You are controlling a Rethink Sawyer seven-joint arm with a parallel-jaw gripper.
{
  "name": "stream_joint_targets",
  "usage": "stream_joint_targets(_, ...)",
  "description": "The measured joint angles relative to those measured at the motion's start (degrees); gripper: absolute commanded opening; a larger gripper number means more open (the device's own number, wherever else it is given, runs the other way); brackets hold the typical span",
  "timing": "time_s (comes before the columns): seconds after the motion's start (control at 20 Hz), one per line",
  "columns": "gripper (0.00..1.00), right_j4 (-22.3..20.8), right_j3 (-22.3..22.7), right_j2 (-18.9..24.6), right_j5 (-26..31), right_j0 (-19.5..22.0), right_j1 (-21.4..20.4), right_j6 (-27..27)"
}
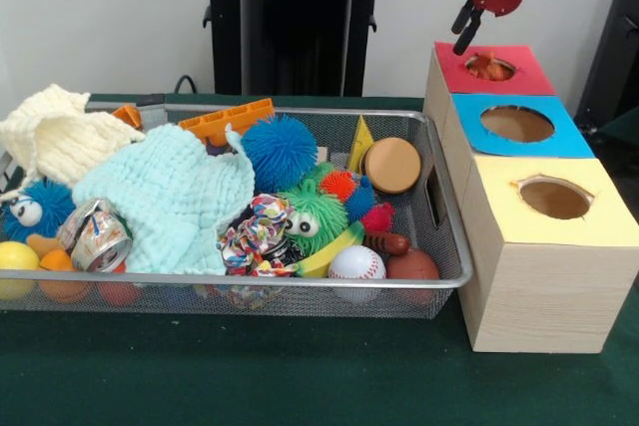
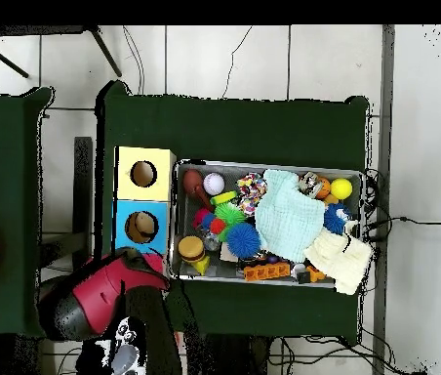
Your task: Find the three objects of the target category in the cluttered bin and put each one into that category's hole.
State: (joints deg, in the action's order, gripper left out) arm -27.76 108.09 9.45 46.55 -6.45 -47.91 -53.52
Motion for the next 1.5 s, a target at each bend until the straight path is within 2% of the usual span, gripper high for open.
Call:
stream_joint_targets(0.6, 1.00, 0.69, 0.01, 0.00, -0.77, 0.14, -0.14, 0.00)
stream_joint_targets(0.9, 1.00, 1.05, 0.03, 0.02, -1.20, 2.27, -1.73, 0.00)
stream_joint_targets(1.1, 1.00, 2.35, 0.11, 0.19, -3.71, 6.80, -3.29, 0.00)
stream_joint_targets(1.4, 1.00, 4.03, 0.37, 2.07, -8.44, 15.98, -5.30, 0.00)
stream_joint_targets(1.5, 1.00, 4.98, 0.71, 4.23, -10.37, 20.95, -5.88, 0.00)
